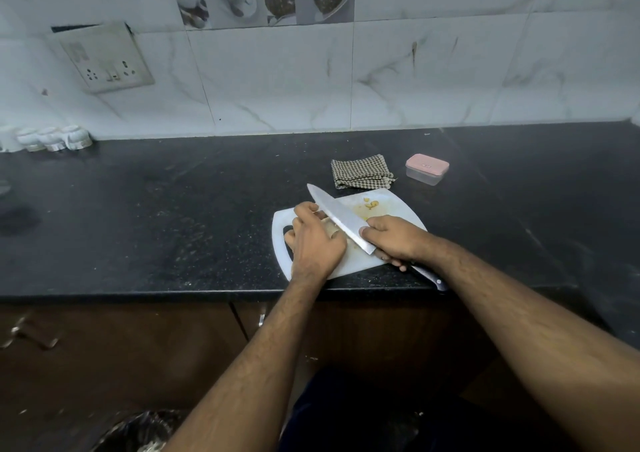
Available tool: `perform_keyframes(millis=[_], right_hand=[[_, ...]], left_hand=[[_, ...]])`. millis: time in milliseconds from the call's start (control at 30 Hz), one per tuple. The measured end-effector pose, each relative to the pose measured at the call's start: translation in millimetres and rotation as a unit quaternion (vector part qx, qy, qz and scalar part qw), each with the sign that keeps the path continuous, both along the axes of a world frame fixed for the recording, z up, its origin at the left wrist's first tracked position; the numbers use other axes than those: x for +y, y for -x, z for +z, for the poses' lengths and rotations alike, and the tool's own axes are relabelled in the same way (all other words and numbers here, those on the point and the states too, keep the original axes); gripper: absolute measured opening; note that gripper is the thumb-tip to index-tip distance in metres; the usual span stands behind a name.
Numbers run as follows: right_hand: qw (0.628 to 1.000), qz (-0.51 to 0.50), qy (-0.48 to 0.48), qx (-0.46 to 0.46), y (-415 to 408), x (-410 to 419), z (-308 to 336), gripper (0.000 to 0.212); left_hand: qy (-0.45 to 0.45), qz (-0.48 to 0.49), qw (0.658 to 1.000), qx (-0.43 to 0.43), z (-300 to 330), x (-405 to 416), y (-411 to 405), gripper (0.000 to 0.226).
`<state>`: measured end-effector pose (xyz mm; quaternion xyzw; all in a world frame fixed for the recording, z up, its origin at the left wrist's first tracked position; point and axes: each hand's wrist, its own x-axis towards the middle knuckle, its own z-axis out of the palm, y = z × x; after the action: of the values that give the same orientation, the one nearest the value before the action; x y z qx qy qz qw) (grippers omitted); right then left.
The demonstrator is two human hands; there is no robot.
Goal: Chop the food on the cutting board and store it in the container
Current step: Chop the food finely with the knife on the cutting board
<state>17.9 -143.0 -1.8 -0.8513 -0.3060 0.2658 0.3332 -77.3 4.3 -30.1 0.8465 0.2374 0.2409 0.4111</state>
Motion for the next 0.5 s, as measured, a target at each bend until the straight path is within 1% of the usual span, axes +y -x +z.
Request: perform_keyframes(millis=[167, 233, 400, 500], right_hand=[[1.0, 0.005, -0.031, 0.0, 0.1, -1.0, -8.1, 0.03], [0.999, 0.003, -0.038, 0.002, -0.9, -1.5, -9.3, 0.032], [0.999, 0.008, -0.038, -0.009, -2.3, -1.4, -10.9, 0.033], [0.999, 0.001, -0.052, -0.001, -1.8, -1.6, -11.4, 0.032]], left_hand=[[0.153, -0.039, 0.987, -0.033, -2.9, 9.1, 5.1, 0.064], [0.185, -0.061, 0.98, -0.048, -6.6, 13.3, 4.1, 0.064], [0.215, -0.087, 0.971, -0.061, -4.5, 15.1, 4.4, 0.064], [0.182, -0.078, 0.979, -0.053, -3.1, 11.2, 4.7, 0.057]])
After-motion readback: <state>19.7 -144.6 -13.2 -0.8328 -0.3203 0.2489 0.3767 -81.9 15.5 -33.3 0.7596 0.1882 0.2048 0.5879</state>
